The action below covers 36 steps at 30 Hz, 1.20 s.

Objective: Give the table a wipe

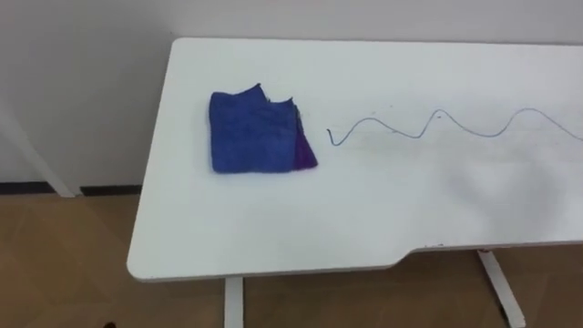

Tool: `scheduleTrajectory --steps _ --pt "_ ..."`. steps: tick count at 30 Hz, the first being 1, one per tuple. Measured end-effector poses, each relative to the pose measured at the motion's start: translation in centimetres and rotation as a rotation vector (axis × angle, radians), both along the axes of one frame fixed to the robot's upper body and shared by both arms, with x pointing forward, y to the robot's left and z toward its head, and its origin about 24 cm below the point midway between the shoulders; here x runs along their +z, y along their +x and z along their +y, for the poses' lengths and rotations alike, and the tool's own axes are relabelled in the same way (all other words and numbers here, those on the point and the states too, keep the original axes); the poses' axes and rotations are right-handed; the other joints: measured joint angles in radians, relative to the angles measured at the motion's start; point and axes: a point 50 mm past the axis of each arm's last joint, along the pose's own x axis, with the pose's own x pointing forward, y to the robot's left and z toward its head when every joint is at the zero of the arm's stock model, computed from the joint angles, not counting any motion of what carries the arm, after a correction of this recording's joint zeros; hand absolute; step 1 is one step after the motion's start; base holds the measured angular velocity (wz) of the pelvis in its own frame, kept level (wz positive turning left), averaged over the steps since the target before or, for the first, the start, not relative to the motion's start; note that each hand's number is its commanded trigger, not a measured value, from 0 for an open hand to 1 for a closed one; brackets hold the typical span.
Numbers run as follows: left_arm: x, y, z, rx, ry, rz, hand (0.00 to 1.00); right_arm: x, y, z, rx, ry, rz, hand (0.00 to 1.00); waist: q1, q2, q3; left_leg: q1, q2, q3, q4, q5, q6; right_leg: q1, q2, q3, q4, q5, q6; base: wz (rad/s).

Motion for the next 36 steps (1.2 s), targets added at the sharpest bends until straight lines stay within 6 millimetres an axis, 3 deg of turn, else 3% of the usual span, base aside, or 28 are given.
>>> scheduleTrajectory --steps 4,8,10,19,25,29,31,33,34,35,36 --pt "-0.4 0.5 -1.2 -0.020 -0.027 -0.008 0.00 1.5 2.3 3.3 0.133 -0.107 0.014 0.00 0.038 0.002 -0.0003 -0.007 0.000 -0.004 -0.003 0.000 0.000 0.000 -0.002 -0.018 -0.002 0.000 0.000 0.09" --pt "-0.4 1.1 -1.5 -0.035 -0.032 -0.006 0.00 3.6 4.8 6.3 0.225 -0.146 -0.036 0.00 0.050 -0.001 -0.0008 -0.029 -0.001 -0.043 -0.003 0.000 0.000 -0.011 -0.003 -0.047 0.000 0.000 0.000 0.22" --pt "-0.3 2.2 -1.9 -0.067 -0.039 -0.020 0.00 4.1 5.6 7.6 0.260 -0.199 -0.034 0.00 0.090 -0.007 0.0025 -0.032 -0.001 -0.050 -0.003 0.000 0.000 -0.012 -0.001 -0.052 -0.002 0.000 0.000 0.08" --pt "-0.4 4.0 -3.3 -0.128 -0.093 -0.040 0.00 0.9 6.7 13.7 0.494 -0.339 0.173 0.00 0.191 -0.005 0.0101 -0.061 -0.003 -0.104 -0.001 0.000 0.000 -0.019 -0.003 -0.097 -0.005 0.000 0.000 0.16" --pt "-0.4 4.8 -4.0 -0.147 -0.131 -0.054 0.00 -1.0 6.7 18.1 0.641 -0.451 0.281 0.00 0.217 -0.004 0.0106 -0.067 -0.005 -0.137 0.000 0.001 0.000 -0.019 -0.002 -0.098 -0.002 0.000 0.000 0.10" --pt "-0.4 5.1 -4.1 -0.149 -0.134 -0.061 0.00 -1.6 6.5 19.2 0.680 -0.522 0.313 0.00 0.232 -0.003 0.0116 -0.066 -0.006 -0.168 0.000 0.001 0.000 -0.016 -0.001 -0.104 0.000 0.000 0.000 0.05" --pt "-0.3 5.2 -4.1 -0.156 -0.134 -0.062 0.00 -2.0 6.4 19.5 0.678 -0.571 0.333 0.00 0.237 0.005 0.0179 -0.054 0.003 -0.252 0.000 0.002 0.001 -0.044 -0.001 -0.128 0.059 -0.006 0.003 0.04" --pt "-0.3 5.2 -3.9 -0.155 -0.128 -0.062 0.00 -2.2 6.4 19.8 0.686 -0.580 0.333 0.00 0.251 -0.005 0.0150 -0.052 0.004 -0.323 0.001 0.002 0.000 -0.040 0.000 -0.128 0.047 -0.011 0.001 -0.22" --pt "-0.3 5.2 -3.9 -0.157 -0.130 -0.063 0.00 -2.2 6.4 20.3 0.697 -0.593 0.331 0.00 0.267 -0.017 0.0193 -0.073 -0.013 -0.310 0.032 -0.002 -0.002 -0.015 -0.014 -0.117 0.024 -0.002 -0.005 -0.11" --pt "-0.3 5.3 -4.0 -0.165 -0.129 -0.064 0.00 -2.6 6.3 20.6 0.701 -0.590 0.341 0.00 0.257 -0.032 0.0309 -0.104 -0.034 -0.283 0.077 -0.018 -0.003 0.002 -0.028 -0.081 0.012 -0.001 -0.005 0.33" --pt "-0.4 5.4 -4.5 -0.191 -0.139 -0.061 0.00 -3.4 5.9 20.9 0.719 -0.592 0.368 0.00 0.241 -0.048 0.0312 -0.153 -0.075 -0.237 0.028 -0.004 0.008 0.019 -0.045 -0.017 0.000 -0.001 -0.004 0.61"
